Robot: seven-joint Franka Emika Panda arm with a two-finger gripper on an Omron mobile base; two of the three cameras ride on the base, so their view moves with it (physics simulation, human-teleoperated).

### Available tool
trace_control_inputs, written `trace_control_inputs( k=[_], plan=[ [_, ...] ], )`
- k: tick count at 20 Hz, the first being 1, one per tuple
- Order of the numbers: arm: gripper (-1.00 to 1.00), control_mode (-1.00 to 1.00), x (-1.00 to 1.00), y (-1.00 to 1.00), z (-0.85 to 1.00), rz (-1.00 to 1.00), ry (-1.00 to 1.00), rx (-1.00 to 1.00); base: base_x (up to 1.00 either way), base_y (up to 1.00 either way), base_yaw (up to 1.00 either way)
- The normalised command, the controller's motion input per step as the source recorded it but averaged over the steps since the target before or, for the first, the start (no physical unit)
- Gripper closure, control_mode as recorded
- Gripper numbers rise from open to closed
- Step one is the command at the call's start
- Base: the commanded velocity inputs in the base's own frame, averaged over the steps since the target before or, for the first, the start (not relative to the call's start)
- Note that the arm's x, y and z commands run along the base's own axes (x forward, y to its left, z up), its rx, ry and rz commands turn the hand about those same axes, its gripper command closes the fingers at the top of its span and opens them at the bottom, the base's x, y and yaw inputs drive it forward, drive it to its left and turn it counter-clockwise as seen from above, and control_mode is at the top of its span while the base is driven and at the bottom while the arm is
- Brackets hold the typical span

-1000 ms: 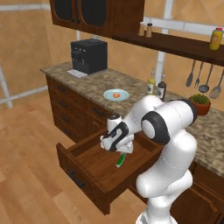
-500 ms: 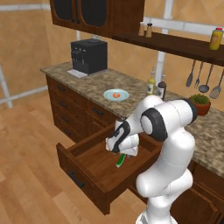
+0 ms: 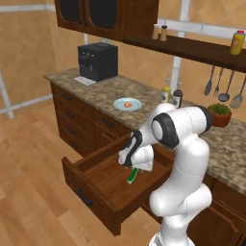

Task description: Pick up the knife from the drawer and place it on the cutting board. Then place the meat from the plate to the cutting board.

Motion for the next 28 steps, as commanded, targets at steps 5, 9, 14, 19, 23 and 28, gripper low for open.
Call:
trace_control_inputs(
  k=[5, 9, 14, 19, 23, 28],
  plan=[
    [-1.00, -1.00, 0.23, 0.00, -0.30, 0.00, 0.01, 0.00, 0.00, 0.00, 0.00],
    [-1.00, -1.00, 0.04, 0.00, -0.39, 0.00, 0.02, -0.01, 0.00, 0.00, 0.00],
    [-1.00, -1.00, 0.00, 0.00, -0.39, 0.00, 0.00, -0.02, 0.00, 0.00, 0.00],
    [-1.00, -1.00, 0.00, 0.00, -0.26, 0.00, 0.00, 0.00, 0.00, 0.00, 0.00],
    [-1.00, -1.00, 0.00, 0.01, -0.24, 0.00, 0.00, 0.00, 0.00, 0.00, 0.00],
    [1.00, -1.00, 0.00, 0.00, -0.14, 0.00, 0.00, 0.00, 0.00, 0.00, 0.00]
  ],
)
